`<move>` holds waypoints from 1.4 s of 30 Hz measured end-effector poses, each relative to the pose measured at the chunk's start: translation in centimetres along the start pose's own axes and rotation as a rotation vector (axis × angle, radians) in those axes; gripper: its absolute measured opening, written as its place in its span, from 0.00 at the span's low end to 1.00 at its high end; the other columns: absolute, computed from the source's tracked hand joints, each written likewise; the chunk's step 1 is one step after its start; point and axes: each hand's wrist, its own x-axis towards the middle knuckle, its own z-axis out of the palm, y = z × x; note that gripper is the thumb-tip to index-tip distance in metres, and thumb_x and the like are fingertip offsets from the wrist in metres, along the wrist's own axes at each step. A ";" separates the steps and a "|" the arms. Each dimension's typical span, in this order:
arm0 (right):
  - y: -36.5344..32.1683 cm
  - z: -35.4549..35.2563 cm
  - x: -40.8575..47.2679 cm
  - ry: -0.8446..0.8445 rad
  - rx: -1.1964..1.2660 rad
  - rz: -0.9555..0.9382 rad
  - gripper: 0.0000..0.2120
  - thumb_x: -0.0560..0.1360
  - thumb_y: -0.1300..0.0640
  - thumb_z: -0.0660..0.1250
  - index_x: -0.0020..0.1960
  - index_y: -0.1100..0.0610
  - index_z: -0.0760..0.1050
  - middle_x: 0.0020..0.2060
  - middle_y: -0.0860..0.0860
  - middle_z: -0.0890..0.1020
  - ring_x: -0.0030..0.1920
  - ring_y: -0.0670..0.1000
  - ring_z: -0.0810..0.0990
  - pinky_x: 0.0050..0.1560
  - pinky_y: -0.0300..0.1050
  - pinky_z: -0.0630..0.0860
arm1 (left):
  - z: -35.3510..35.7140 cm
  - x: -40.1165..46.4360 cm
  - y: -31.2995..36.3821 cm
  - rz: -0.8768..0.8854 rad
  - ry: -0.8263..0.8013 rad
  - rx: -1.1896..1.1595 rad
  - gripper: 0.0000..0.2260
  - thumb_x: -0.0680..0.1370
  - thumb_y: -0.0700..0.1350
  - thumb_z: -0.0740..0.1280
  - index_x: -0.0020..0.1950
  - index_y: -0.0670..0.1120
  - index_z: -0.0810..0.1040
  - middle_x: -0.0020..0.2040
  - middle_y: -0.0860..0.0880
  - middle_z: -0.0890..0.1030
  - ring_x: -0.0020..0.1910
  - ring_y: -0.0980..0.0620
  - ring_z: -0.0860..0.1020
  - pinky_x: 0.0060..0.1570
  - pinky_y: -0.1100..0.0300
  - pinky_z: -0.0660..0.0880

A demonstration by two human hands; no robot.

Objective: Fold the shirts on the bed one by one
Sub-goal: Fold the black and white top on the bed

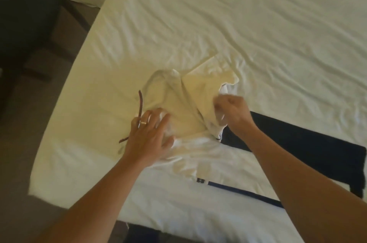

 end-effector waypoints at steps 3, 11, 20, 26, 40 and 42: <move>-1.9 0.7 2.5 0.186 0.048 0.065 0.21 0.77 0.38 0.67 0.40 0.56 0.72 0.35 0.50 0.76 0.35 0.49 0.74 0.39 0.44 0.71 | -0.5 0.0 -2.5 0.097 0.008 0.065 0.28 0.77 0.62 0.62 0.72 0.47 0.72 0.75 0.45 0.69 0.68 0.39 0.71 0.58 0.43 0.67; -2.7 5.1 -0.7 0.421 -0.145 -0.106 0.09 0.77 0.57 0.64 0.38 0.55 0.74 0.32 0.47 0.75 0.33 0.50 0.71 0.36 0.45 0.68 | -1.7 1.9 -8.3 0.179 -0.156 0.206 0.37 0.79 0.69 0.49 0.80 0.45 0.62 0.81 0.44 0.60 0.77 0.41 0.64 0.68 0.39 0.62; 5.2 12.3 -12.9 -0.080 0.080 0.071 0.18 0.69 0.44 0.66 0.39 0.61 0.77 0.32 0.54 0.76 0.37 0.50 0.74 0.43 0.50 0.70 | -2.4 1.2 -7.6 0.222 -0.160 0.234 0.31 0.77 0.56 0.53 0.72 0.38 0.69 0.74 0.33 0.69 0.74 0.36 0.66 0.61 0.41 0.64; 3.2 14.9 -10.4 0.193 -0.026 0.131 0.28 0.73 0.30 0.67 0.56 0.53 0.75 0.49 0.45 0.80 0.48 0.47 0.79 0.49 0.47 0.75 | -2.5 0.3 -7.4 0.298 -0.078 0.224 0.20 0.78 0.48 0.62 0.69 0.44 0.73 0.71 0.42 0.72 0.70 0.39 0.70 0.58 0.42 0.67; 1.5 12.7 -14.3 -0.787 -0.556 0.444 0.19 0.77 0.42 0.68 0.54 0.57 0.78 0.41 0.59 0.87 0.41 0.56 0.87 0.56 0.53 0.81 | -3.2 1.9 -8.1 0.299 -0.239 0.032 0.23 0.79 0.54 0.64 0.72 0.47 0.71 0.75 0.47 0.68 0.73 0.41 0.66 0.65 0.44 0.66; 0.2 13.2 -12.2 -0.317 -0.584 0.148 0.20 0.77 0.40 0.66 0.47 0.58 0.79 0.38 0.55 0.86 0.41 0.57 0.85 0.50 0.51 0.81 | -3.3 1.9 -8.3 0.312 -0.172 0.044 0.20 0.78 0.52 0.62 0.67 0.44 0.75 0.70 0.45 0.73 0.68 0.39 0.71 0.61 0.44 0.69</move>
